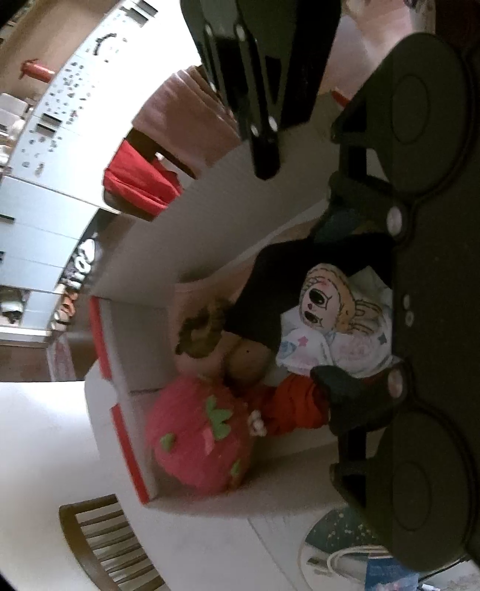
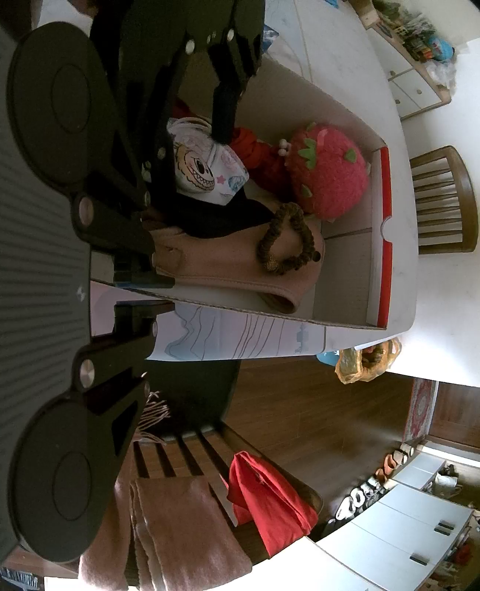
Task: Organize objects
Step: 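Lower the plush onto the floral mask and open the left gripper, then move the left gripper to the blue medicine box and grasp it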
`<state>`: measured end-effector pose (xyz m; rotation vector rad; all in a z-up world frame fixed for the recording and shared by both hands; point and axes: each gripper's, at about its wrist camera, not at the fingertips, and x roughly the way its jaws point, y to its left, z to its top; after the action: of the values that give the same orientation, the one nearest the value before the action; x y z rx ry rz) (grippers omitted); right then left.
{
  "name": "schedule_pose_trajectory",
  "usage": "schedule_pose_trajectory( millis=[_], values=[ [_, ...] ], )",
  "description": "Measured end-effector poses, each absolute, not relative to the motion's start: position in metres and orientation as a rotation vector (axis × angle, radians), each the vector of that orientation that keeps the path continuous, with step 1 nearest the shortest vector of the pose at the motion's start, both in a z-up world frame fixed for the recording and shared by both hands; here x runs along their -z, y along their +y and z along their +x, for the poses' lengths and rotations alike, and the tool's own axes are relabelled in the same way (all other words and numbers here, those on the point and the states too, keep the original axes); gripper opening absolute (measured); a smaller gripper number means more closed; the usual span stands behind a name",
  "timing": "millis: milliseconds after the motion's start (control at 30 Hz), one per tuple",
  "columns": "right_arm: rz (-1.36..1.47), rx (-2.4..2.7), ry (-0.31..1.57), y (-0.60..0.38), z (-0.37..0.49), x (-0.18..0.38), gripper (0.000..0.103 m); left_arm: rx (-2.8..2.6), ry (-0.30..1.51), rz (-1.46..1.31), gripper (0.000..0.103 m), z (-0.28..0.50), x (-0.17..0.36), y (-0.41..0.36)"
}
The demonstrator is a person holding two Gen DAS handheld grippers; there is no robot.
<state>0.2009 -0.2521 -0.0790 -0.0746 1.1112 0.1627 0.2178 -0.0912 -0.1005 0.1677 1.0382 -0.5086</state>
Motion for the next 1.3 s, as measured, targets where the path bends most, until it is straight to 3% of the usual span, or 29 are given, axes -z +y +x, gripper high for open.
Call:
schedule_pose_trajectory(
  millis=[100,700,1033,1300],
  values=[
    [-0.076,-0.163,1.110,-0.252,0.201,0.079,0.005,0.507,1.001,0.145,0.085,0.212,0.088,-0.084],
    [-0.080,-0.158,1.112,-0.254,0.200,0.079,0.005,0.346,0.865,0.007,0.102,0.191,0.039,0.007],
    [-0.080,-0.148,1.114,-0.259,0.198,0.078,0.005,0.080,0.825,-0.033,0.102,0.193,0.034,0.105],
    [-0.086,-0.125,1.119,-0.262,0.197,0.078,0.005,-0.030,0.856,-0.036,0.102,0.203,0.060,0.154]
  ],
)
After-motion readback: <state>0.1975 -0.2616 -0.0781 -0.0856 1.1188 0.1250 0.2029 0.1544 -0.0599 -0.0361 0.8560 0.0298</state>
